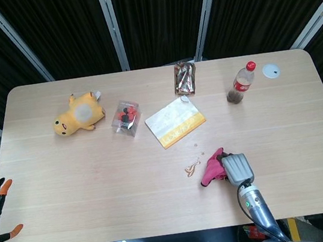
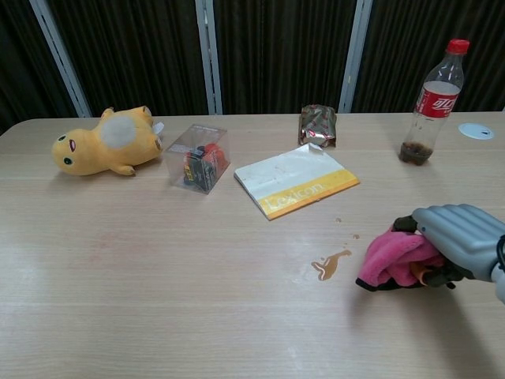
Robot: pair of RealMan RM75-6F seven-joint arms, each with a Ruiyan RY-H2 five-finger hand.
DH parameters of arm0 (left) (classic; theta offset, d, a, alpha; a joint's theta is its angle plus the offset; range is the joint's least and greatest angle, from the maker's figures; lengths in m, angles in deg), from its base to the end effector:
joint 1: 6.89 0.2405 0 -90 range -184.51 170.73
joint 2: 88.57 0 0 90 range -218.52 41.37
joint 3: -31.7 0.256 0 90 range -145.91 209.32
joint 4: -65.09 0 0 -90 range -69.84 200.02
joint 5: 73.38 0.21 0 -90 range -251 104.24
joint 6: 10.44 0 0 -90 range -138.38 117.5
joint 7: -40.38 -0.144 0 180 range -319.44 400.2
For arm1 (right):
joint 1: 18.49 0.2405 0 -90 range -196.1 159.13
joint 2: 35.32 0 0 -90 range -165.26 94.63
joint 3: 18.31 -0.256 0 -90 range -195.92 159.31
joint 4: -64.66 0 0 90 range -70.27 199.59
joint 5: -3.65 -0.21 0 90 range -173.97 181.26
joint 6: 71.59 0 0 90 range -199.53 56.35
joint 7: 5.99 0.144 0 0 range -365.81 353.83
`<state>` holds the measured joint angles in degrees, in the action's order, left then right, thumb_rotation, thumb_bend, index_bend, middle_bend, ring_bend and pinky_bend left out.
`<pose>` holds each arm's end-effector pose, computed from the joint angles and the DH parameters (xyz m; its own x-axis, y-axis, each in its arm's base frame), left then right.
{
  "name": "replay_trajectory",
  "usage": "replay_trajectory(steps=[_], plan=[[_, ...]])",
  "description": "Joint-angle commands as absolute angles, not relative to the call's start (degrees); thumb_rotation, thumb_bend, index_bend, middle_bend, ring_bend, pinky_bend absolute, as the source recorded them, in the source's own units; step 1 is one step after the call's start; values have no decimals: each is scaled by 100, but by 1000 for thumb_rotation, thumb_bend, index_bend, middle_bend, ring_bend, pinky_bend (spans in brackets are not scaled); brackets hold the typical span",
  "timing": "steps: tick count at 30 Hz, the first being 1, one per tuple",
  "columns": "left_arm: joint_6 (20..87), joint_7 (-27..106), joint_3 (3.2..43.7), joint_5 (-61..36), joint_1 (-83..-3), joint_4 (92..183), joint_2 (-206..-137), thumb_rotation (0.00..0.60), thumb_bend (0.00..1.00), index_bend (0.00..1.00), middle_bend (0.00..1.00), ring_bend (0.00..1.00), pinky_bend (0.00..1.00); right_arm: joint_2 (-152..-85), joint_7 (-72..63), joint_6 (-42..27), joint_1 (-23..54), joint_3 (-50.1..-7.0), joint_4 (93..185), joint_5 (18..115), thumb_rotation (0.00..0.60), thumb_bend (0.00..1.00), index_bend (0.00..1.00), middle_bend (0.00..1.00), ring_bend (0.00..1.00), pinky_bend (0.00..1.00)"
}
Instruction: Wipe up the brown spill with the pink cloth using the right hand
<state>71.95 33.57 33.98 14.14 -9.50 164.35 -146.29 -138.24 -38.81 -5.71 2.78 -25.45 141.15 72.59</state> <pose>-0.3082 0.1476 0.1642 0.4929 0.1535 0.8565 0.8675 -0.0105 -0.4973 -0.2273 -0.2525 -0.0683 0.5073 -0.2636 0.8205 -0.8617 -0.1429 0.4868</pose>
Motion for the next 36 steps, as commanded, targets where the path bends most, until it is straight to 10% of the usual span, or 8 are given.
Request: replay_trajectory(steps=[1, 36], plan=[[7192, 3374, 3400, 1421, -954, 16428, -14631, 600, 0, 0, 0, 0, 0, -13982, -3943, -585, 342, -2522, 14091, 7257, 600, 574, 742, 605, 532, 718], [7124, 3368, 3390, 1378, -1002, 16399, -14627, 600, 0, 0, 0, 0, 0, -15460, -4518, -856, 1104, -2748, 13651, 7004, 600, 576, 745, 605, 532, 717]])
